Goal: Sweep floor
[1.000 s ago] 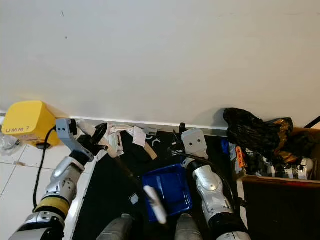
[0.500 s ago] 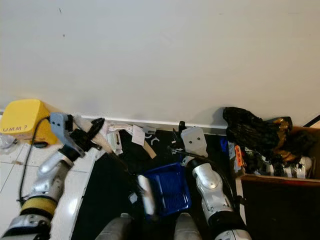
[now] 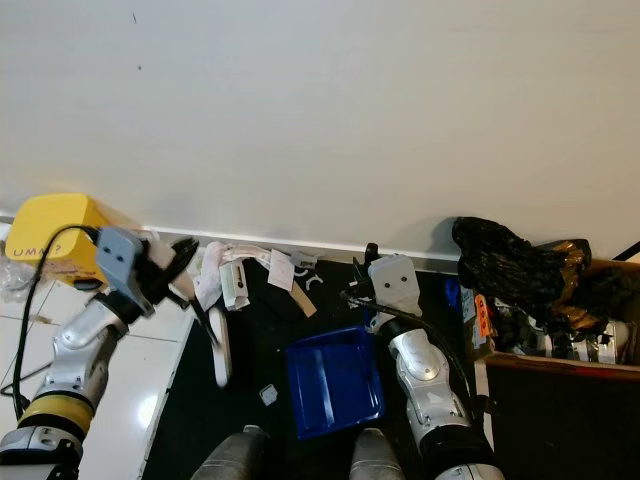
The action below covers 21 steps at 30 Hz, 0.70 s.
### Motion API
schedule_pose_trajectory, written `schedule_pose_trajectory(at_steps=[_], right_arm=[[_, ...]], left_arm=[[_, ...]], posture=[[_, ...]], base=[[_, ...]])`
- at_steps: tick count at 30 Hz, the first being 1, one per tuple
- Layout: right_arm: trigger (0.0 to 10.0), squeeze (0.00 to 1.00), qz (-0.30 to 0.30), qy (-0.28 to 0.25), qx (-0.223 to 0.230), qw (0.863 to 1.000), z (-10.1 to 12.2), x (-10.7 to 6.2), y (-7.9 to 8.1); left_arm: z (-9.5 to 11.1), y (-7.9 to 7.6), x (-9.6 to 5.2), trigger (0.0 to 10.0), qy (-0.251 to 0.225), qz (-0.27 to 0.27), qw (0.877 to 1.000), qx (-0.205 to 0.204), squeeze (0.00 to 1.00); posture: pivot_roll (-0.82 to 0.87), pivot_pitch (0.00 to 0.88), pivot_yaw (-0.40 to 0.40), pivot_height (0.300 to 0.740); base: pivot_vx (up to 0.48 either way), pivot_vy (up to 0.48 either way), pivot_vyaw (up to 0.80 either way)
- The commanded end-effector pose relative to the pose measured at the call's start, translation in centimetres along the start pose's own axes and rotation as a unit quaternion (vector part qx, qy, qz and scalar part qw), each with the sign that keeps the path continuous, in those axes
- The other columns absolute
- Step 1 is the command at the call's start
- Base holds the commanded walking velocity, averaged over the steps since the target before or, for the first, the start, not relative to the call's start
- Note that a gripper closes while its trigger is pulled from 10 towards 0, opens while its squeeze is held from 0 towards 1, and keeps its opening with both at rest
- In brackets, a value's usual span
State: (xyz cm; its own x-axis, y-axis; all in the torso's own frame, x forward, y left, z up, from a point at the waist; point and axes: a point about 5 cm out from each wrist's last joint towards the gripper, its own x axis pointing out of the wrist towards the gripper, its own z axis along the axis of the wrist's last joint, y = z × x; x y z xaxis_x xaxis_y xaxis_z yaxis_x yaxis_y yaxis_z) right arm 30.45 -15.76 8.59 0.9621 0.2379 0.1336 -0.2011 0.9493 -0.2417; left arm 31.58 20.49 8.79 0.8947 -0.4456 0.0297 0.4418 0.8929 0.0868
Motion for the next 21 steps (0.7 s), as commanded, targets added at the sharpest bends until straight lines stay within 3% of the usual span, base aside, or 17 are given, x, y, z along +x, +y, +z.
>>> schedule_pose_trajectory(at_steps=[1,3,6,10,11,12,13,17,21], right_arm=[[10.0,0.00,0.002,0.026,-0.015,1.000,-1.0,-0.9,-0.1],[10.0,0.00,-0.002,0.026,-0.017,1.000,-0.9,-1.1,-0.4],[10.0,0.00,-0.002,0.026,-0.017,1.000,-0.9,-1.1,-0.5],[10.0,0.00,-0.003,0.026,-0.021,0.999,-0.8,-1.3,-0.8],[10.0,0.00,-0.003,0.026,-0.021,0.999,-0.8,-1.3,-0.8],[10.0,0.00,-0.003,0.027,-0.021,0.999,-0.8,-1.3,-0.8],[10.0,0.00,-0.003,0.027,-0.021,0.999,-0.8,-1.3,-0.8],[10.0,0.00,0.005,0.023,-0.020,1.000,-0.5,-0.9,-0.5],[10.0,0.00,0.005,0.020,-0.021,1.000,-0.3,-0.7,-0.6]], left_arm=[[-1.6,-0.3,-0.6,10.0,0.020,0.034,0.998,-0.048,0.00],[-2.4,-0.4,-0.5,10.0,0.017,0.084,0.991,-0.099,0.00],[-2.6,-0.4,-0.5,10.0,0.015,0.099,0.989,-0.113,0.00],[-3.3,-0.1,-0.7,10.0,-0.008,0.162,0.965,-0.206,0.00],[-3.3,-0.1,-0.7,10.0,-0.008,0.162,0.965,-0.206,0.00],[-3.3,-0.2,-0.4,10.0,-0.028,0.173,0.951,-0.254,0.00],[-3.3,-0.2,-0.4,10.0,-0.028,0.173,0.951,-0.254,0.00],[-3.1,-0.9,0.6,10.0,-0.062,0.176,0.919,-0.348,0.00],[-3.2,-1.5,1.0,10.0,-0.068,0.168,0.906,-0.381,0.00]], posture=[[0.01,0.299,0.069,0.740],[0.00,0.307,0.067,0.740],[-0.01,0.308,0.065,0.740],[-0.01,0.312,0.058,0.740],[-0.01,0.312,0.058,0.740],[-0.01,0.316,0.050,0.740],[-0.01,0.316,0.050,0.740],[-0.01,0.319,0.046,0.740],[-0.02,0.318,0.046,0.740]], base=[[0.000,0.000,0.00],[0.000,0.000,0.00],[0.000,0.000,0.00],[0.000,0.000,0.00],[0.000,0.000,0.00],[0.000,0.000,0.00],[0.000,0.000,0.00],[0.000,0.000,0.00],[0.000,0.000,0.00]])
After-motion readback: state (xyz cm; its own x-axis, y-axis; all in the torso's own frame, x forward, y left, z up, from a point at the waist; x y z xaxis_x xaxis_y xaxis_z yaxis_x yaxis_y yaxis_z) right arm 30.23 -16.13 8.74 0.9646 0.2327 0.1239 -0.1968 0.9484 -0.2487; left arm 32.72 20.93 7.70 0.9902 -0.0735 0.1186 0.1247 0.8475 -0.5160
